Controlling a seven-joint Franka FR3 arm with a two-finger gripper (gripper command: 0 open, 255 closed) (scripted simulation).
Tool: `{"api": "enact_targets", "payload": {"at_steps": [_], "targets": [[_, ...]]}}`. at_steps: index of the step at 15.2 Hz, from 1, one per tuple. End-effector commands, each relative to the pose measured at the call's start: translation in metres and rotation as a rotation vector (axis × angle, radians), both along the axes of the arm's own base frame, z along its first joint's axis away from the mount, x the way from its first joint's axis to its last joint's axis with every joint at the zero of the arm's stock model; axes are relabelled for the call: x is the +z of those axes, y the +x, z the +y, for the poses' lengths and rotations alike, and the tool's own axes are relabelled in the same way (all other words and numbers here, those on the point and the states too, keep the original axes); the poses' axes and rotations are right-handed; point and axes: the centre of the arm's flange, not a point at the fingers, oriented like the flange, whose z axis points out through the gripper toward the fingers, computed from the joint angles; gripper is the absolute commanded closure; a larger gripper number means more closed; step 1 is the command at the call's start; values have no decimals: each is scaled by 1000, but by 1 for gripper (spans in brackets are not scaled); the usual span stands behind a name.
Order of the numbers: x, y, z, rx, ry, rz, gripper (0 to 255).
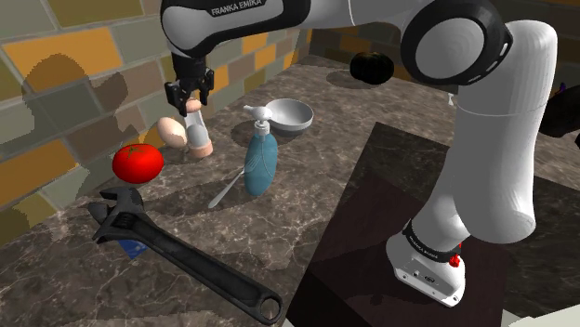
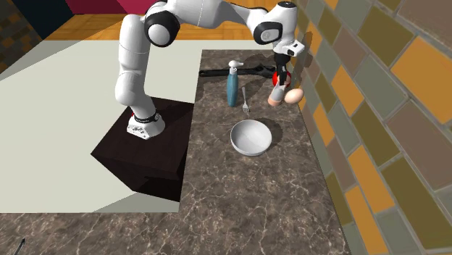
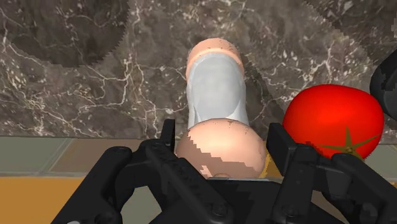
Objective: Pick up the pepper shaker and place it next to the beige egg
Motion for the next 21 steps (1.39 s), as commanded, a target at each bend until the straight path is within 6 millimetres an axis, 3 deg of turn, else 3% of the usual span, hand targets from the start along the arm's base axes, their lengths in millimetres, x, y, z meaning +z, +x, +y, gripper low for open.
{"api": "enact_targets", "payload": {"at_steps": [1,6,7,12,16,21], "targets": [[-2,0,0,0,0,-1,255],[-2,0,0,0,0,-1,255],[-2,0,0,0,0,-1,0],[-1,0,0,0,0,-1,0],[48,-8,-2,0,0,-1,0],[48,-8,-2,0,0,-1,0]]}}
